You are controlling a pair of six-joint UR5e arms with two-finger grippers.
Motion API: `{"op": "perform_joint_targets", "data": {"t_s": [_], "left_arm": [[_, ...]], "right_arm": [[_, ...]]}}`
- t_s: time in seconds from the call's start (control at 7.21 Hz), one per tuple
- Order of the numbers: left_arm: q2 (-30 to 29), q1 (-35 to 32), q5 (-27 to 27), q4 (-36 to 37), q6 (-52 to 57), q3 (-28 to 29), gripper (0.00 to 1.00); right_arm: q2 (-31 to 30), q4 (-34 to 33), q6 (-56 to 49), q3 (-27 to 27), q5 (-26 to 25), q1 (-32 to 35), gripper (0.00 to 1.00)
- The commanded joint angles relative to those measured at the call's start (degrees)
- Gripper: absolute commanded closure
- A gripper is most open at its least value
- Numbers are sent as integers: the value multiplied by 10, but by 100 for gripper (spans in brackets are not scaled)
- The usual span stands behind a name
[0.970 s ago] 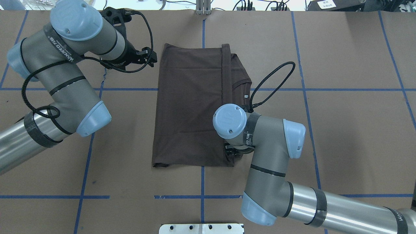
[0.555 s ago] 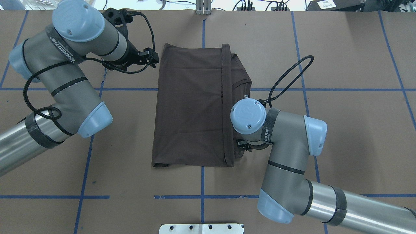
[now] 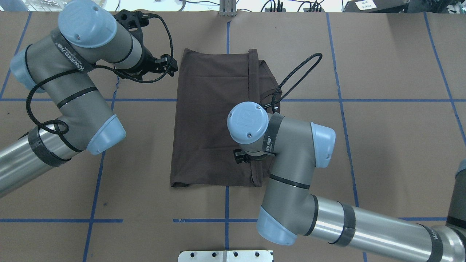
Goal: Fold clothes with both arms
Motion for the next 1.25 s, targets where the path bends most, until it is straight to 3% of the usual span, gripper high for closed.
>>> {"op": "perform_joint_targets", "data": {"t_s": [0.0, 1.11], "left_arm": [[2, 0, 0, -3, -1, 0, 0], [-1, 0, 0, -3, -4, 1, 0]], "right_arm": [[21, 8, 4, -41, -3, -19, 0], [11, -45, 2, -46, 0, -23, 0]]}}
